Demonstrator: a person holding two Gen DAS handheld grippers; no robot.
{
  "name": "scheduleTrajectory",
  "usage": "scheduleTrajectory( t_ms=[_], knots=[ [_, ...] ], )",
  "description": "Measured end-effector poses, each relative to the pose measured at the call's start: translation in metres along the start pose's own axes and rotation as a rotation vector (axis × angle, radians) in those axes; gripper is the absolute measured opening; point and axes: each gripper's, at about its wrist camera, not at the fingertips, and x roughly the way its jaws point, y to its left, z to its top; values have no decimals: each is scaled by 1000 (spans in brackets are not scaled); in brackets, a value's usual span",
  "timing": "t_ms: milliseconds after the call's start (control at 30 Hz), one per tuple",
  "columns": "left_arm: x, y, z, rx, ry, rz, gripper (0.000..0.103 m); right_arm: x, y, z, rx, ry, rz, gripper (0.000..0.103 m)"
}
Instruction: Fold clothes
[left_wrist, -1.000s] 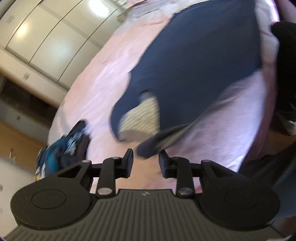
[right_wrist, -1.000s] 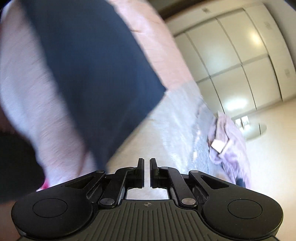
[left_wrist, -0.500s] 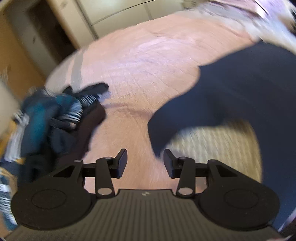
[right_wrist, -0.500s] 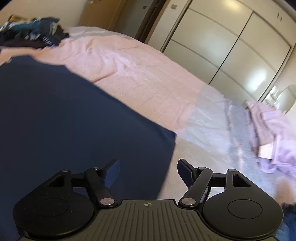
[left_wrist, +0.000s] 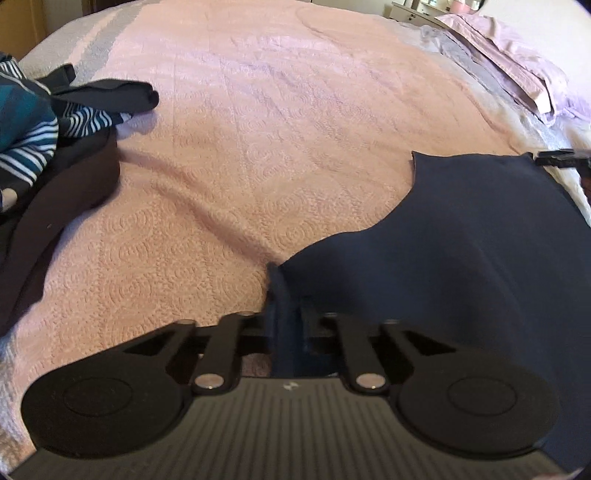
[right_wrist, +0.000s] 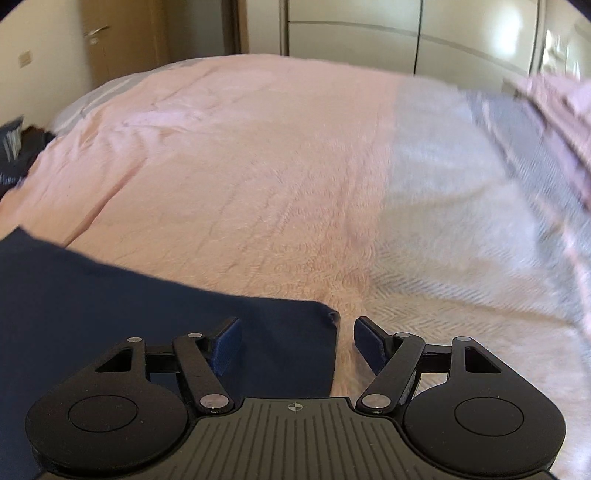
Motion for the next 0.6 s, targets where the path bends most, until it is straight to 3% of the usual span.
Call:
scheduleTrajectory(
  t_ms=[133,167,200,233,267,467,600],
  knots=[
    [-4,-3,-5,16,-30,24,1,22,-15,5,49,32,32,71],
    [-6,-4,-5,16,-38,30,1,25,-17,4,50,39,37,61],
    [-8,-5,-5,14,-46,37,1,27,-18,4,55,42,40,41],
    [-11,-5,-5,16,-57,45,1,27,-20,3,63,43,41,28],
    [-14,-6,-5,19,-67,54,1,27,-21,2,71,43,43,6],
    [-39,-6,3,43,-158,126,1,3,-20,14,47,-69,-33,1],
    [-41,0,26,46,-207,120,1,-13,-19,24,28,-148,-88,1]
  ],
)
